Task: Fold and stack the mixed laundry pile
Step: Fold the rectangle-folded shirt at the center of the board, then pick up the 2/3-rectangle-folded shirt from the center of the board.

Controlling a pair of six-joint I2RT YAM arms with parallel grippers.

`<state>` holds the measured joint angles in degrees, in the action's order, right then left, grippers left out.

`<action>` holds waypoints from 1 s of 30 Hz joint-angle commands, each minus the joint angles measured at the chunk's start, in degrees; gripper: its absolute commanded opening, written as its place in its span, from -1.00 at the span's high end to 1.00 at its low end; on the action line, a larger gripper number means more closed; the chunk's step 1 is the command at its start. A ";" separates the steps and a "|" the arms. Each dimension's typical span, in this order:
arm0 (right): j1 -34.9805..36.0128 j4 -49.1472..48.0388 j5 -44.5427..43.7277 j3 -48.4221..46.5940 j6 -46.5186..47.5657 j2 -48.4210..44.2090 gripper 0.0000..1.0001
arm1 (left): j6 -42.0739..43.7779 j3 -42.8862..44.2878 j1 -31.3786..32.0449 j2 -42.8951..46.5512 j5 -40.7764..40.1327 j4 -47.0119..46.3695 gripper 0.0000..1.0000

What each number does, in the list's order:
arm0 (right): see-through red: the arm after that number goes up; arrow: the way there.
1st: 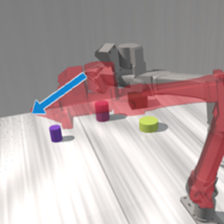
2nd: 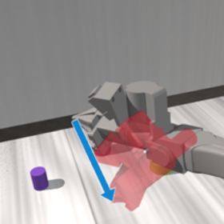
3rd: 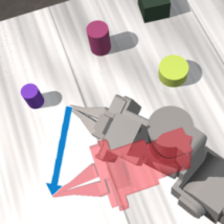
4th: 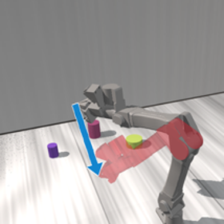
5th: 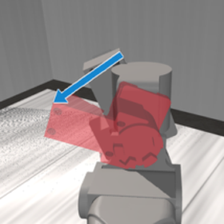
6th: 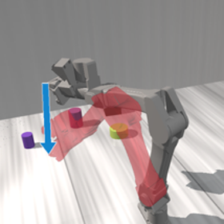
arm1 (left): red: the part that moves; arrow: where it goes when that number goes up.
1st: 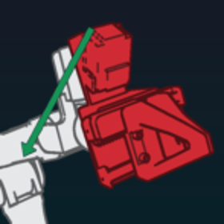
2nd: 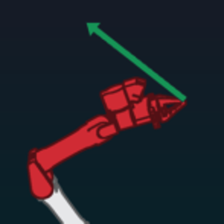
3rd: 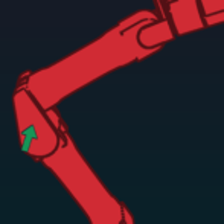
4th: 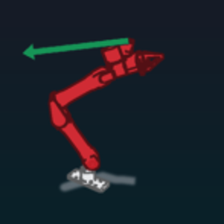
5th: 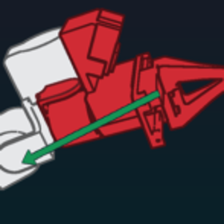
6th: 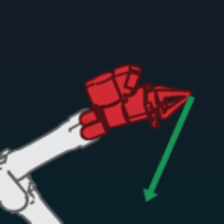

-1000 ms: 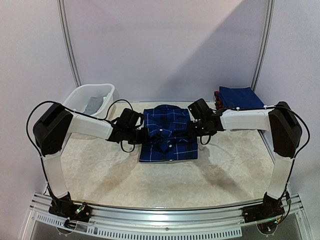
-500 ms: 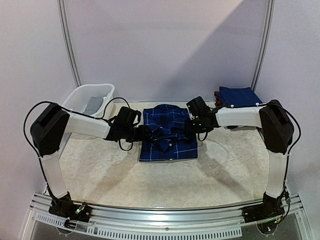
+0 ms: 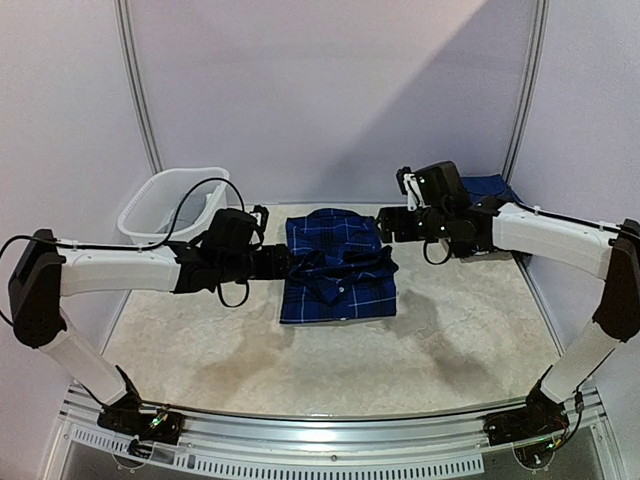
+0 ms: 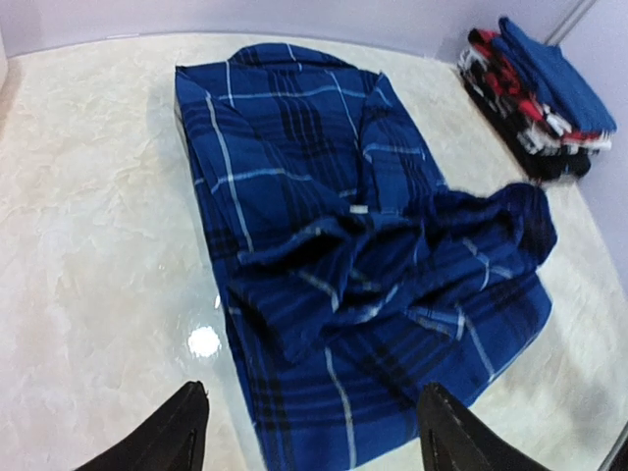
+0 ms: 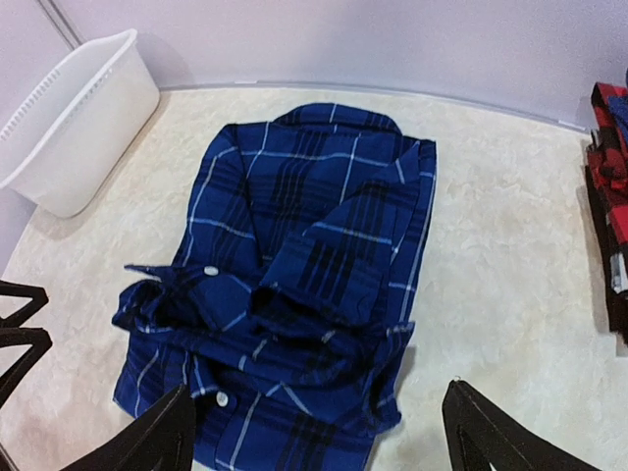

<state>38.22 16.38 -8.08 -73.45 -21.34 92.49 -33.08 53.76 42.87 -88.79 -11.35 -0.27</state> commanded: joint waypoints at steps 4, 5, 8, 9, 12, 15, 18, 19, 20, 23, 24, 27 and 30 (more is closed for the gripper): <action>6.37 -2.34 6.03 8.56 3.18 -3.12 -0.61 | 1.31 -6.94 4.16 3.59 -3.11 -2.12 -0.30; 7.63 -2.59 6.28 8.84 3.42 -2.94 -0.59 | 1.56 -8.05 4.55 3.77 -2.64 -3.64 -0.28; 10.99 -4.13 7.41 9.40 4.15 -2.12 -0.53 | 2.04 -11.45 5.23 3.66 -1.00 -8.42 -0.23; 11.67 -5.00 9.66 9.76 4.27 -1.87 -0.49 | 2.25 -12.62 5.35 3.36 -0.28 -9.82 -0.21; 12.48 -7.77 12.54 11.07 3.99 -0.86 -0.32 | 2.69 -14.62 5.93 2.15 0.97 -14.11 -0.15; 12.49 -8.57 13.19 11.34 4.35 0.53 -0.26 | 3.15 -15.85 6.58 0.19 1.17 -17.03 -0.14; 12.49 -8.13 14.88 10.32 4.74 2.87 -0.23 | 2.86 -16.68 6.70 -1.99 0.57 -18.61 -0.14; 12.45 -8.24 15.57 9.97 4.69 3.36 -0.22 | 2.78 -16.86 6.70 -2.71 0.40 -18.94 -0.14; 12.49 -8.42 16.31 9.78 4.57 3.96 -0.21 | 2.62 -17.03 6.70 -3.23 0.54 -19.42 -0.14; 12.45 -9.02 17.75 9.34 3.75 5.23 -0.19 | 2.08 -18.04 6.70 -4.46 1.06 -21.29 -0.14; 12.49 -9.20 17.96 9.22 3.35 5.51 -0.19 | 1.89 -18.46 6.70 -4.72 1.36 -21.91 -0.13; 12.48 -10.29 18.90 8.86 1.48 6.24 -0.19 | 1.54 -19.51 6.70 -5.33 2.25 -23.72 -0.13; 12.60 -13.25 21.65 9.04 -1.39 7.38 -0.21 | 1.20 -20.18 6.70 -6.11 2.88 -24.90 -0.12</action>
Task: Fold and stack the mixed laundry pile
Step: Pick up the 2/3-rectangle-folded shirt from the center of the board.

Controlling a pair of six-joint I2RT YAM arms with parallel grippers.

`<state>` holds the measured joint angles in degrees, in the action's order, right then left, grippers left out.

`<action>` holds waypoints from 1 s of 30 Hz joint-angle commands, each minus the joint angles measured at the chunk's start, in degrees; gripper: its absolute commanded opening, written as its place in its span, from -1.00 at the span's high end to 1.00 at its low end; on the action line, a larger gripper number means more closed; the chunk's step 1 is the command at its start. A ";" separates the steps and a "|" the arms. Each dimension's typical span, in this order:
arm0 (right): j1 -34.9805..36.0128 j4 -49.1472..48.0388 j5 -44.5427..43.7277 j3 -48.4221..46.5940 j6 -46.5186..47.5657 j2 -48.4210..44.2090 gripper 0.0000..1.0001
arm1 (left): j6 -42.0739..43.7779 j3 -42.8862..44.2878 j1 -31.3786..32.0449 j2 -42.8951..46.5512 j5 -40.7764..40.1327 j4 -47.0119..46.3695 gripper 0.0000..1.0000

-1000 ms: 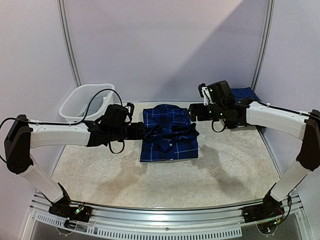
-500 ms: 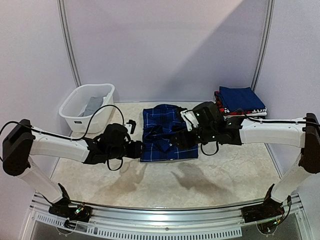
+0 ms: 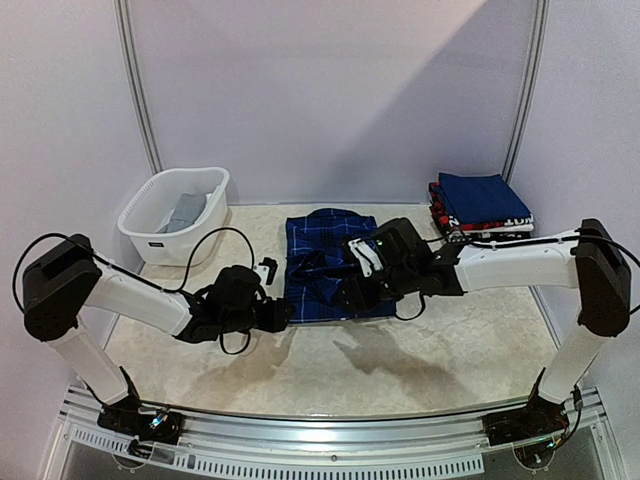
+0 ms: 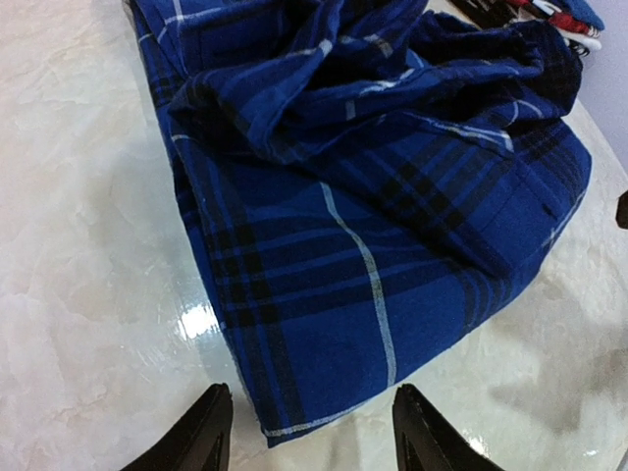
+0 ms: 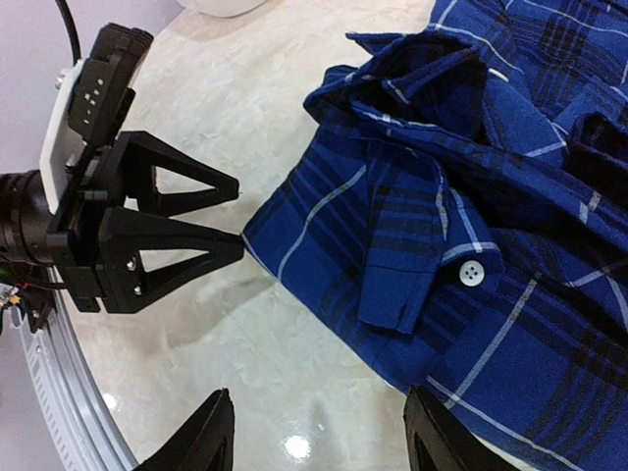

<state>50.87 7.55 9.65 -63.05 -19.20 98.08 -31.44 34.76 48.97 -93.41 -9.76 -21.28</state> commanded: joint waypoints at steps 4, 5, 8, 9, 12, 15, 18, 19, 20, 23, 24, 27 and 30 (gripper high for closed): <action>0.27 -5.70 4.47 -2.67 -6.04 3.94 -0.24 | -1.11 -2.12 0.60 -2.87 1.43 -5.98 -0.12; 0.29 -5.22 3.77 -3.25 -6.73 4.76 -0.24 | -1.24 -2.23 0.60 -3.59 1.53 -6.49 -0.11; 0.29 -4.38 1.40 -4.31 -8.75 6.13 -0.25 | -1.57 -2.28 0.60 -5.26 2.38 -8.28 -0.09; 0.25 -4.38 1.34 -4.49 -9.28 6.79 -0.25 | -1.67 -2.28 0.60 -5.81 2.59 -8.75 -0.07; 0.33 -4.78 2.55 -4.89 -10.59 8.16 -0.27 | -1.87 -2.08 0.60 -6.90 2.66 -9.35 0.04; 0.32 -5.13 1.80 -4.99 -11.44 9.14 -0.30 | -1.91 -2.50 0.60 -7.00 2.11 -9.81 0.12; 0.37 -4.86 0.96 -5.80 -11.64 10.42 -0.30 | -1.70 -2.77 0.60 -7.14 1.70 -9.87 0.20; 0.32 -4.68 0.79 -6.17 -11.65 10.71 -0.30 | -1.69 -2.69 0.60 -7.27 1.69 -9.86 0.23; 0.32 -4.63 0.62 -6.64 -11.69 11.33 -0.30 | -1.85 -2.67 0.60 -7.55 1.87 -10.04 0.28; 0.35 -3.86 -0.16 -7.87 -11.65 12.91 -0.30 | -1.78 -2.92 0.60 -8.33 2.52 -11.42 0.41; 0.31 -3.56 -0.36 -8.23 -11.53 13.25 -0.29 | -1.86 -3.02 0.60 -8.63 2.59 -11.90 0.48; 0.37 -3.42 -1.23 -8.98 -11.14 14.12 -0.28 | -1.87 -3.21 0.60 -9.37 2.78 -12.82 0.73; 0.32 -2.91 -2.32 -10.06 -10.54 14.95 -0.22 | -1.80 -3.15 0.62 -9.92 3.24 -13.45 0.95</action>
<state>50.98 3.51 9.50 -70.98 -30.17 111.33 -33.32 32.40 49.04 -101.84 -7.75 -32.51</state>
